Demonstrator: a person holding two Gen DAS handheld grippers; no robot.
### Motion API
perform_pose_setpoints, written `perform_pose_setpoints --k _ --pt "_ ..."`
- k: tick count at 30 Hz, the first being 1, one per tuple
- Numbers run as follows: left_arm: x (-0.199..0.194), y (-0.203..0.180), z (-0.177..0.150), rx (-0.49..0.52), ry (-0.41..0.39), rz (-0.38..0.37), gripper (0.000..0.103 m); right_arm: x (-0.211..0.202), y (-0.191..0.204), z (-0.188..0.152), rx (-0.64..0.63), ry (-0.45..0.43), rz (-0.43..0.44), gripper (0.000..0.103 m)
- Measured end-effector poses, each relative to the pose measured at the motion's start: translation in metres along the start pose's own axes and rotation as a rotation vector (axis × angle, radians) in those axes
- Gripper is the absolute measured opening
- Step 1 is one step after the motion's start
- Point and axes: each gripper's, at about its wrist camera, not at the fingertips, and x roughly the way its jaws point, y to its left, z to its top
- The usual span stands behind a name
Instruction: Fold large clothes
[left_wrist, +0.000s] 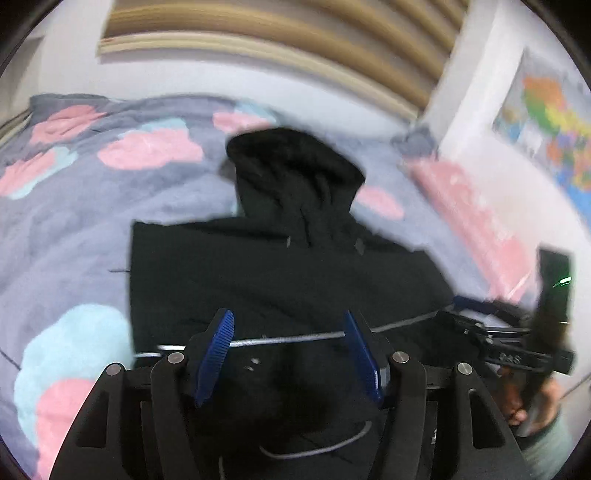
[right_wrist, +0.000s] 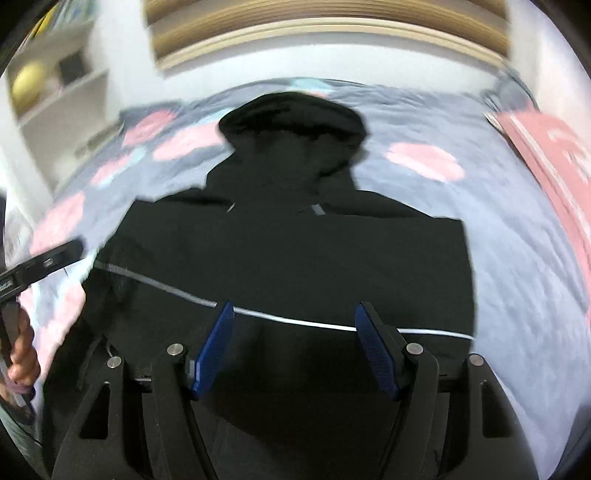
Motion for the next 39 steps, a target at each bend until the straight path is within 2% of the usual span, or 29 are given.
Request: perform_pose_setpoints --k 3,4,6,8,10,13,15,16,18,20,21,23,28,32,36,39 --pt "0.050 0.015 -0.016 -0.056 0.135 0.063 0.063 0.048 0.004 -0.014 -0.019 0.099 0.002 0.072" --pt "0.066 0.023 -0.023 -0.076 0.171 0.060 0.063 0.058 0.005 -0.018 -0.032 0.107 -0.001 0.072" --pt "0.068 0.023 -0.027 -0.056 0.164 0.058 0.063 0.060 0.007 -0.024 -0.045 0.075 -0.012 0.072" --pt "0.067 0.019 -0.022 -0.042 0.187 0.075 0.063 0.057 0.009 -0.021 -0.047 0.085 -0.023 0.071" --pt "0.058 0.015 -0.015 -0.020 0.168 0.090 0.063 0.047 0.006 -0.016 -0.043 0.089 -0.023 0.069" --pt "0.019 0.011 -0.014 -0.013 0.029 0.050 0.063 0.017 -0.012 -0.010 -0.018 0.011 -0.027 0.069" --pt "0.002 0.020 -0.013 -0.045 -0.045 0.046 0.064 0.001 -0.033 -0.009 0.019 -0.044 -0.089 0.069" --pt "0.000 0.027 -0.013 -0.067 -0.055 0.055 0.064 0.000 -0.042 -0.010 0.036 -0.053 -0.119 0.069" --pt "0.014 0.046 -0.012 -0.137 0.000 0.084 0.064 0.009 -0.067 -0.009 0.093 -0.027 -0.156 0.070" --pt "0.036 0.062 -0.018 -0.184 0.049 0.073 0.064 0.034 -0.086 -0.024 0.121 0.051 -0.195 0.072" --pt "0.043 0.065 -0.022 -0.181 0.050 0.065 0.064 0.046 -0.093 -0.035 0.128 0.046 -0.171 0.074" --pt "0.047 0.062 -0.023 -0.158 0.026 0.080 0.064 0.043 -0.097 -0.045 0.146 -0.031 -0.141 0.076" --pt "0.042 0.054 -0.036 -0.094 -0.028 0.116 0.064 0.042 -0.094 -0.046 0.139 -0.052 -0.147 0.078" --pt "0.038 0.046 -0.039 -0.068 -0.055 0.133 0.064 0.040 -0.098 -0.050 0.155 -0.076 -0.115 0.078" --pt "0.039 0.042 -0.038 -0.044 -0.032 0.162 0.064 0.040 -0.098 -0.050 0.167 -0.068 -0.099 0.079" --pt "0.038 0.037 -0.034 -0.028 0.002 0.186 0.064 0.043 -0.095 -0.045 0.153 -0.029 -0.114 0.080"
